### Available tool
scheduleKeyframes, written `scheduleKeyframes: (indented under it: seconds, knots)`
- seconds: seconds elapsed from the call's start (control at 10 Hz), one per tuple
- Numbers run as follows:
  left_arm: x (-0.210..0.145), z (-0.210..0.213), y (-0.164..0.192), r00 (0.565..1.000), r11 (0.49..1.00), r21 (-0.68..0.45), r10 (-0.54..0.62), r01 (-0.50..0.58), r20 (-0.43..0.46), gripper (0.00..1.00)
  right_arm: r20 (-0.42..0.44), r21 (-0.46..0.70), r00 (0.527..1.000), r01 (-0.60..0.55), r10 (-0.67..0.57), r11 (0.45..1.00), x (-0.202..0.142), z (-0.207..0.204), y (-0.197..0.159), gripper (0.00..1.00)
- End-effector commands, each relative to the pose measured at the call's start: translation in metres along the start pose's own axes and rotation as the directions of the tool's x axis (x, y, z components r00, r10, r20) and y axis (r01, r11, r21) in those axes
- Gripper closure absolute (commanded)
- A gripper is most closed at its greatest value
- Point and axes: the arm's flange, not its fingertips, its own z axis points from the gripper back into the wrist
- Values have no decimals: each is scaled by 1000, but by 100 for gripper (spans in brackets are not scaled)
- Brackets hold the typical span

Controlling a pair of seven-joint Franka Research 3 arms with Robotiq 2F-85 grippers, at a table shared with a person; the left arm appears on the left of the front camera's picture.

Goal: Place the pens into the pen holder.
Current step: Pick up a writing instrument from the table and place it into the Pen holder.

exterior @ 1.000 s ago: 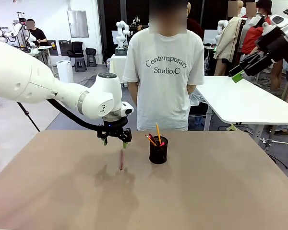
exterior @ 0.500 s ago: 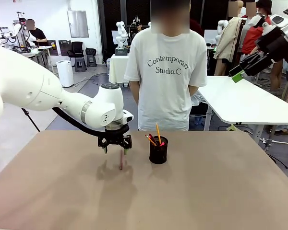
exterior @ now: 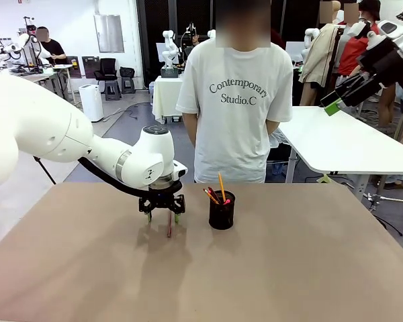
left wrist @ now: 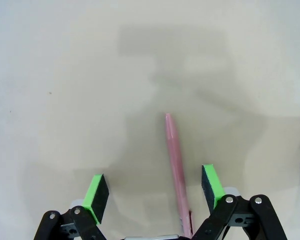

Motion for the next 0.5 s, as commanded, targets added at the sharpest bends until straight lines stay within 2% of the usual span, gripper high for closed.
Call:
scheduleKeyframes:
  seconds: [0.0,0.4]
  knots:
    - [8,-1,-4,999,1000,14,17,-17,35,15,0,1,1000,0,0,1000,0,1,2,0]
    - [15,0,-10,1000,1000,9,16,-16,23,93,0,1,1000,0,0,1000,0,1,2,0]
